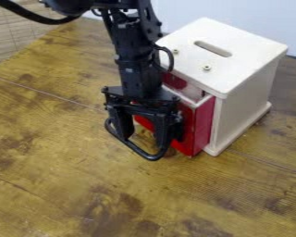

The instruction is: Close the drawer

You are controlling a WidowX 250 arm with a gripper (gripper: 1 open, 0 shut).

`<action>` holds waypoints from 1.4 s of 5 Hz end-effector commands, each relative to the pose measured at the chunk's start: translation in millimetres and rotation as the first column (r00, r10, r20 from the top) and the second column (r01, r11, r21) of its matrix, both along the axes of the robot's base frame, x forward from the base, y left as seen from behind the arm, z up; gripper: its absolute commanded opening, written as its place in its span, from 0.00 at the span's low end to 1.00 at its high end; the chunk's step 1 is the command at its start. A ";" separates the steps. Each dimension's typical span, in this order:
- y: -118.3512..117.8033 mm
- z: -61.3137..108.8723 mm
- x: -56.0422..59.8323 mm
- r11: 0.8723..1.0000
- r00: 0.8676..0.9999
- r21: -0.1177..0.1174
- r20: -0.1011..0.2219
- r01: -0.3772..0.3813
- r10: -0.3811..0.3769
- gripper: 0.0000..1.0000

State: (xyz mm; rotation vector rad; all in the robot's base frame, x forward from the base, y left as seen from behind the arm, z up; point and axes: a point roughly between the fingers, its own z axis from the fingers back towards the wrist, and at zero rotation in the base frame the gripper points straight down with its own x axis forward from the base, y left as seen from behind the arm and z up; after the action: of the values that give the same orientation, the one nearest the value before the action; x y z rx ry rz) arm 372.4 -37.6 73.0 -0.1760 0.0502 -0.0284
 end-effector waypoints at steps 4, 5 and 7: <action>-28.0 -22.6 -13.9 1.000 0.999 0.014 -0.042 0.022 -0.021 1.00; -20.0 -26.9 -15.3 1.000 0.999 0.022 -0.043 -0.011 0.012 1.00; -8.5 -35.3 -18.2 0.994 0.993 0.032 -0.055 -0.102 0.103 1.00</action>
State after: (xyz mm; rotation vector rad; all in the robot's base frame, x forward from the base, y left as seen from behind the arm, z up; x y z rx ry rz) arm 371.7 -52.8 58.9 -0.1672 0.0126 0.0301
